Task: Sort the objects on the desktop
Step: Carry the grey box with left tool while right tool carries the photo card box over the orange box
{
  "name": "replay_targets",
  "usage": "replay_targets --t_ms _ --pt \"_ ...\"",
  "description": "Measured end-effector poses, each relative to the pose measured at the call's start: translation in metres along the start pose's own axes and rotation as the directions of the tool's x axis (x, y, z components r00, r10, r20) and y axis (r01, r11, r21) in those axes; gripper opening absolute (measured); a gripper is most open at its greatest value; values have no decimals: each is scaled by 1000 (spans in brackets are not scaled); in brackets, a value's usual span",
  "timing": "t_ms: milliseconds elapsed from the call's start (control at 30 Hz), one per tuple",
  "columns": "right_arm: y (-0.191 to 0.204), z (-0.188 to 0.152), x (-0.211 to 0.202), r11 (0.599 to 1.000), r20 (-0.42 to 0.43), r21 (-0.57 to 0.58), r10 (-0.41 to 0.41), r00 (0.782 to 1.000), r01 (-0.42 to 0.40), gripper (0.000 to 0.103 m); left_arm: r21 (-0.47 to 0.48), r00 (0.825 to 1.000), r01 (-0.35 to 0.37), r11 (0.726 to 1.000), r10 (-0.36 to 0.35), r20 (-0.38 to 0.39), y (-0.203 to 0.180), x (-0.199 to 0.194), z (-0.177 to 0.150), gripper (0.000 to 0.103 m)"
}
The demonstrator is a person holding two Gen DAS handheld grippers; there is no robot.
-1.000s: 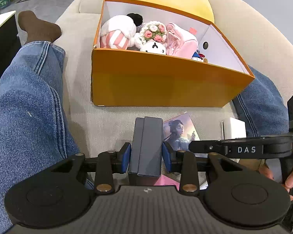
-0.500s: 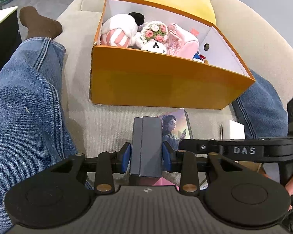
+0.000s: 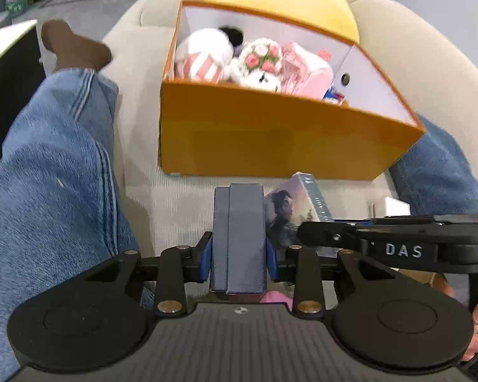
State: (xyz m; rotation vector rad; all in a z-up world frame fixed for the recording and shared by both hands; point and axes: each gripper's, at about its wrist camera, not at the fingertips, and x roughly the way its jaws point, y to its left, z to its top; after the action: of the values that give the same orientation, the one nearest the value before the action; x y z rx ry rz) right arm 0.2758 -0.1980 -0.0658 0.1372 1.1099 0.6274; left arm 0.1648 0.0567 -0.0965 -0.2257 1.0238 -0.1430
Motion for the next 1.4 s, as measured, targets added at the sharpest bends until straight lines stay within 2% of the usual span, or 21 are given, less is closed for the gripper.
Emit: replay_targets --t_ms 300,533,667,800,933,1233,1400 --pt "1 3 -69 998 129 -50 -24 991 30 24 40 990 107 993 -111 92 -30 -45 17 38" --pt "-9 16 -127 997 243 -48 -44 969 57 24 112 965 210 971 -224 139 -67 -71 51 38" --pt "-16 32 -148 993 291 -56 -81 953 102 24 158 952 238 958 -262 160 -90 -73 76 38" --pt "-28 54 -160 988 326 -47 -123 937 147 24 166 948 259 951 -283 143 -109 -59 106 38" --pt "-41 77 -158 984 331 -26 -157 931 175 24 162 950 260 952 -282 133 -121 -38 129 38" --pt "-90 119 -150 985 315 80 -168 934 150 24 46 937 346 937 -348 33 -127 31 178 37" --pt "-104 139 -141 984 311 108 -170 935 143 24 4 948 318 948 -318 -7 -130 77 197 37"
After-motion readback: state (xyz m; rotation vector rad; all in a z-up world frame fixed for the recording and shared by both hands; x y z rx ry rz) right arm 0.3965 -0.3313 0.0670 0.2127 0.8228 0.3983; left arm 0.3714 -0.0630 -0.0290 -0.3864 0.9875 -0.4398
